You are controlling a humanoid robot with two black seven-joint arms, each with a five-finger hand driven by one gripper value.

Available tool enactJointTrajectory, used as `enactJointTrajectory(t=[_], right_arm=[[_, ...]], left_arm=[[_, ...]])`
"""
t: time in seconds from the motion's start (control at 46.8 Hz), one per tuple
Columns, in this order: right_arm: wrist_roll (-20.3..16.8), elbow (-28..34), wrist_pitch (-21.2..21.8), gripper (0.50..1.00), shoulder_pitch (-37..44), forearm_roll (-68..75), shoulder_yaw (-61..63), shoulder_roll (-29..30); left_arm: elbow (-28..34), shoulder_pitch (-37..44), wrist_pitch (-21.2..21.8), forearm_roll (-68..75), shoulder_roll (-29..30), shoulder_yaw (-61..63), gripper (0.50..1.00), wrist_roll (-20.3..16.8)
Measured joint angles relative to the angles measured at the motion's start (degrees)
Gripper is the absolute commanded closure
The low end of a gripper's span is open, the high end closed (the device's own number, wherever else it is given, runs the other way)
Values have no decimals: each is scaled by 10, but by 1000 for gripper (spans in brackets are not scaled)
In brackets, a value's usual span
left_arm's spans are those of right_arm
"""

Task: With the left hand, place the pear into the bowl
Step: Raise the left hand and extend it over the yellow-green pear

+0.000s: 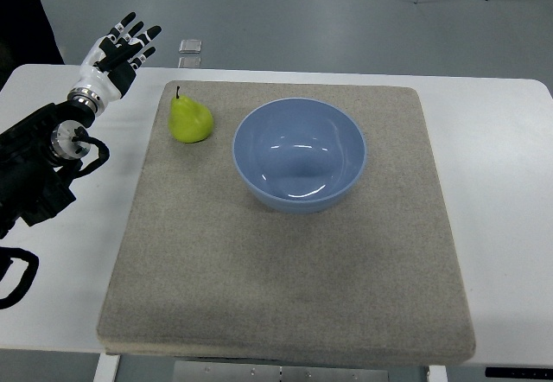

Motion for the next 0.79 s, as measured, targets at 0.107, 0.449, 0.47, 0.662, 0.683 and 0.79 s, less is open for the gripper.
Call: enactJointTrajectory(t=[0.107, 0.449, 0.47, 0.662, 0.683, 0.79], right_arm=[[0, 0, 0, 574, 0, 0, 0, 0], [0, 0, 0, 576, 0, 0, 0, 0], [0, 0, 0, 576, 0, 0, 0, 0], [0, 0, 0, 576, 0, 0, 0, 0], [0, 0, 0, 576, 0, 0, 0, 0], [0, 0, 0, 574, 0, 0, 0, 0]], left_arm=[[0, 0, 0, 0, 0, 0, 512, 0], [0, 0, 0, 0, 2, -1, 512, 0], [0, 0, 0, 0, 3, -1, 512, 0], [-7, -5, -13, 9, 16, 7, 512, 0], [-11, -5, -16, 10, 20, 8, 512, 0], [-61, -3, -25, 32, 56, 14, 512, 5]])
